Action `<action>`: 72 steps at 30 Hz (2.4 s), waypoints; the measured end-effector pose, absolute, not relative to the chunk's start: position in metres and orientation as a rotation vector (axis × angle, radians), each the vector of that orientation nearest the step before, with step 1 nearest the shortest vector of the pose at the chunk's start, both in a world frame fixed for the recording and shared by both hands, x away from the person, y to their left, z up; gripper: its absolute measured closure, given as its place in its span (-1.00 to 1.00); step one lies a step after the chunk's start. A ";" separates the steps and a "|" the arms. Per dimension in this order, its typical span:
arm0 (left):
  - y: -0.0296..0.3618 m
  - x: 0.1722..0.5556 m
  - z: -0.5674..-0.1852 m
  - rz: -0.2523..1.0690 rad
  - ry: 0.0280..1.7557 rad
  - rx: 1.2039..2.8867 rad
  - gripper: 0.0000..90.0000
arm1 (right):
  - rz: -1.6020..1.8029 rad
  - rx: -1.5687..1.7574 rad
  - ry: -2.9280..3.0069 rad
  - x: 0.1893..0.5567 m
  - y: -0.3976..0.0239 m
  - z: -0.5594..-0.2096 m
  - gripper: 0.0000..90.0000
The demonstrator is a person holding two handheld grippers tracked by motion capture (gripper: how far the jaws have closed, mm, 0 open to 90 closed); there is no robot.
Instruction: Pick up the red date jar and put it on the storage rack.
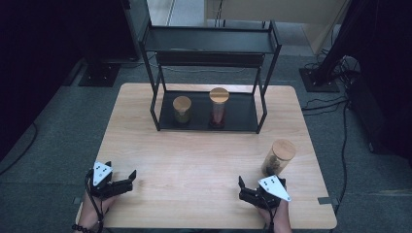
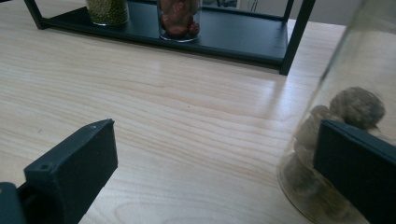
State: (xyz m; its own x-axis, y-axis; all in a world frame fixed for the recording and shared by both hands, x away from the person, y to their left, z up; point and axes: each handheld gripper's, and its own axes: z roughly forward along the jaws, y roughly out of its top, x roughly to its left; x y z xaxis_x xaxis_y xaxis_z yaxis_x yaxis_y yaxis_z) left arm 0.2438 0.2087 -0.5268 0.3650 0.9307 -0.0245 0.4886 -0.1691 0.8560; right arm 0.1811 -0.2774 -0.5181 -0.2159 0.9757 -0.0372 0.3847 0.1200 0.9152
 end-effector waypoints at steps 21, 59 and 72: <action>0.209 0.244 -0.527 0.669 1.244 1.795 -0.99 | 1.054 1.368 1.660 0.165 -0.308 -0.517 -1.00; 0.209 0.243 -0.527 0.668 1.238 1.800 -0.99 | 0.949 1.440 1.514 0.158 -0.393 -0.515 -1.00; 0.209 0.243 -0.527 0.674 1.238 1.800 -0.99 | 0.941 1.484 1.457 0.155 -0.420 -0.515 -1.00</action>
State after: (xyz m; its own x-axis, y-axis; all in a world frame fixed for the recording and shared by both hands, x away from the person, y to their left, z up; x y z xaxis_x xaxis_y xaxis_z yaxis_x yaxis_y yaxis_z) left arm 0.2433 0.2085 -0.5268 0.3707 0.9284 -0.0247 0.4837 -0.1703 0.8585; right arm 0.1549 -0.4203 -0.5147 0.0453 0.9982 -0.0400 0.3742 0.0201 0.9271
